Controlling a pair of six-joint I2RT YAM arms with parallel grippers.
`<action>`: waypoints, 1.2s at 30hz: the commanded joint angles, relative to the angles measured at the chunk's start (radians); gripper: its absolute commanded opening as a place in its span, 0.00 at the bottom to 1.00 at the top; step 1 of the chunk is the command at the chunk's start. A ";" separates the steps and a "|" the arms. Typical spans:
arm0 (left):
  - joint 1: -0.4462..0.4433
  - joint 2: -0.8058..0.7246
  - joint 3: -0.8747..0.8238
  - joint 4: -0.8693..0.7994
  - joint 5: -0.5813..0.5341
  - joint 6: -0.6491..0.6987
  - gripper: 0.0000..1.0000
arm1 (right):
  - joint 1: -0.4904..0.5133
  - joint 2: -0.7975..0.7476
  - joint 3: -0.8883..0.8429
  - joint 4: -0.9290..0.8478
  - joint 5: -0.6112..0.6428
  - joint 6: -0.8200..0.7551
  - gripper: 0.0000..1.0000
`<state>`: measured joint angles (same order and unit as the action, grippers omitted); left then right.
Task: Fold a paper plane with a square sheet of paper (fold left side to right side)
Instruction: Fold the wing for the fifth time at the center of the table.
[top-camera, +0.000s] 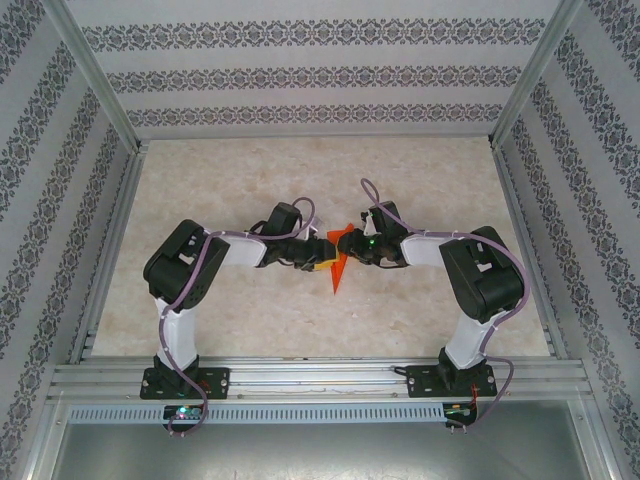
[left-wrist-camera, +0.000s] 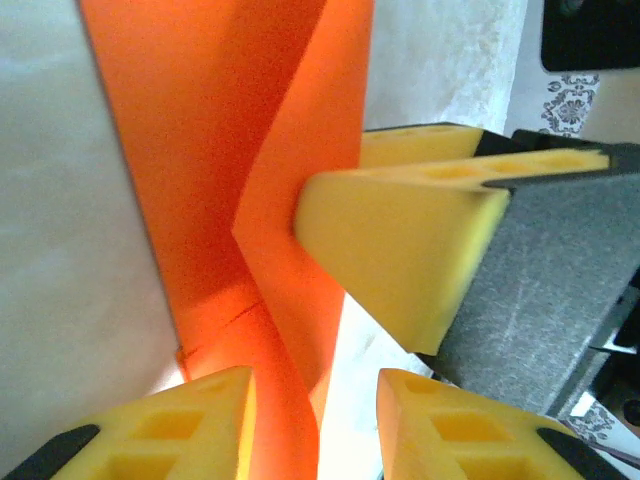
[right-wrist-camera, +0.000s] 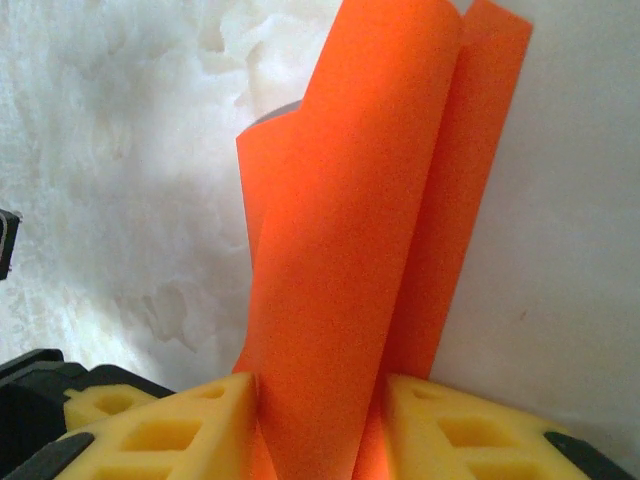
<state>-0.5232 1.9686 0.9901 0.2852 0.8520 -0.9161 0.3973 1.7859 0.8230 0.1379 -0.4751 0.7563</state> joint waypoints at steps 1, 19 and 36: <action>0.011 -0.011 0.012 -0.043 -0.006 0.037 0.37 | 0.011 0.044 0.001 -0.049 0.039 -0.019 0.39; 0.012 0.050 0.078 -0.076 -0.023 0.069 0.16 | 0.011 0.046 0.004 -0.065 0.043 -0.027 0.39; 0.017 0.058 0.097 -0.188 -0.090 0.149 0.07 | 0.018 0.053 0.024 -0.121 0.062 -0.057 0.39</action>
<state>-0.5213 2.0022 1.0622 0.1486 0.7837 -0.8085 0.4023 1.7927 0.8494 0.0879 -0.4637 0.7292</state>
